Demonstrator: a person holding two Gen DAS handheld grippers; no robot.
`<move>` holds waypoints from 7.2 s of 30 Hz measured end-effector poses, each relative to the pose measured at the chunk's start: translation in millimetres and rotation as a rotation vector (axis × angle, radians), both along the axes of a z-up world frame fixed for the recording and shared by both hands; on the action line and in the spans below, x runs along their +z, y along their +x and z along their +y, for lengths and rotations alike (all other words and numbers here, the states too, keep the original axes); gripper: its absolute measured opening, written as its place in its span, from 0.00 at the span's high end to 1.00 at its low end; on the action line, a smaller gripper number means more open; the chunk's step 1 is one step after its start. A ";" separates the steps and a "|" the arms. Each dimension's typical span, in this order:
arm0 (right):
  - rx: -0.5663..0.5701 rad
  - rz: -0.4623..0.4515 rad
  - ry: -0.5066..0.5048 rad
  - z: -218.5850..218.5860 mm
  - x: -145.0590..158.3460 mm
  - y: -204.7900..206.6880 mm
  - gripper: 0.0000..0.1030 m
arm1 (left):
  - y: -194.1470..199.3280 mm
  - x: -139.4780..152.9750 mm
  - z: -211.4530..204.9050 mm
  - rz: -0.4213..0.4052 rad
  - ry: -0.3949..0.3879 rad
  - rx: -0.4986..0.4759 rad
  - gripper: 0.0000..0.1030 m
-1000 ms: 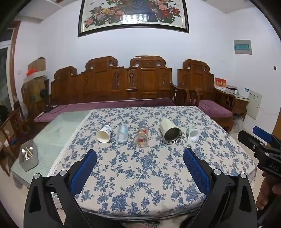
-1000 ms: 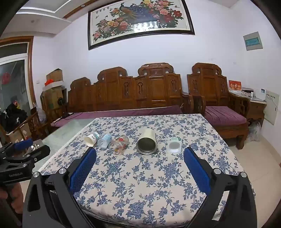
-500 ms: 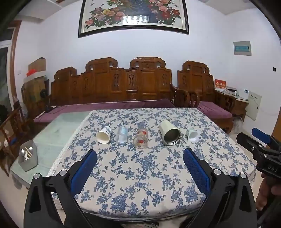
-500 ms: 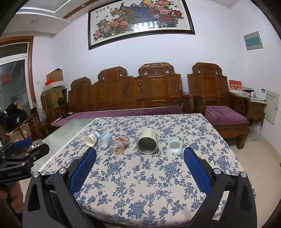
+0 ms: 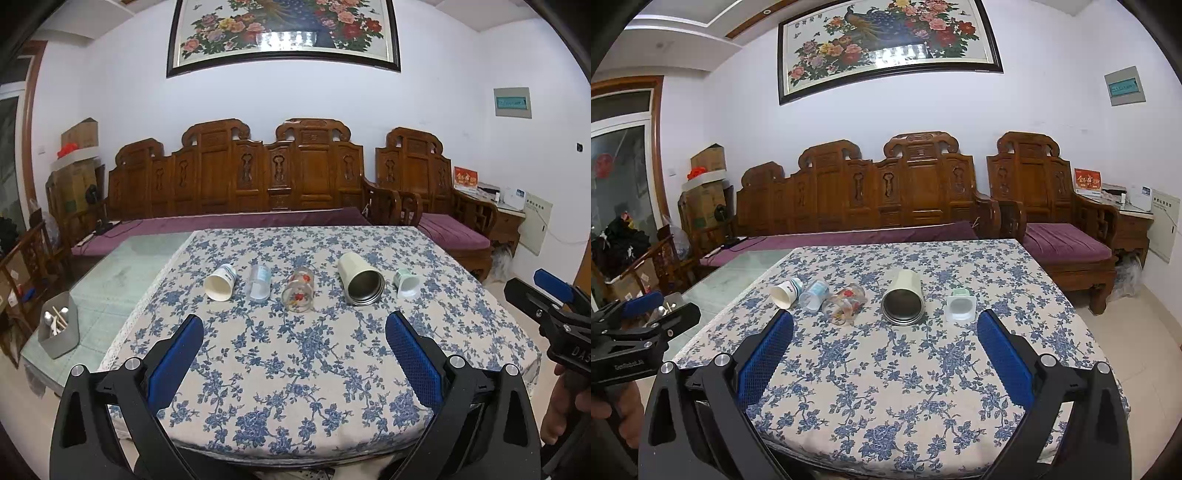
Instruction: Flip cup upside down
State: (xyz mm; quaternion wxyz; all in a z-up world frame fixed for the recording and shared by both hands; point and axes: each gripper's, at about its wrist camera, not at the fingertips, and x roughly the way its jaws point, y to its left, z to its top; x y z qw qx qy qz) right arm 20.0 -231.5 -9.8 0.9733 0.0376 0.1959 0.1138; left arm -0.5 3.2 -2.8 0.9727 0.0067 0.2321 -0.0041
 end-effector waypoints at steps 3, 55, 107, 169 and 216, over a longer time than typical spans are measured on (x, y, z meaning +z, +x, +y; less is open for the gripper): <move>0.000 0.000 0.000 -0.1 -0.2 0.4 0.03 | 0.5 -1.7 1.9 0.002 -0.002 0.001 0.08; 0.000 0.003 0.004 7.3 -1.7 -4.9 0.03 | -3.1 9.5 -5.2 -0.011 -0.008 -0.019 0.08; 0.195 0.358 -0.012 39.9 -141.7 236.8 0.15 | 344.7 -125.9 3.3 0.558 0.029 -0.197 0.25; 0.046 0.379 -0.002 -24.2 -145.4 229.8 0.15 | 232.3 -168.2 -74.5 0.686 0.056 -0.303 0.46; 0.117 0.803 0.042 112.4 -173.1 232.4 0.15 | 160.0 -102.3 83.3 0.242 -0.060 -0.032 0.08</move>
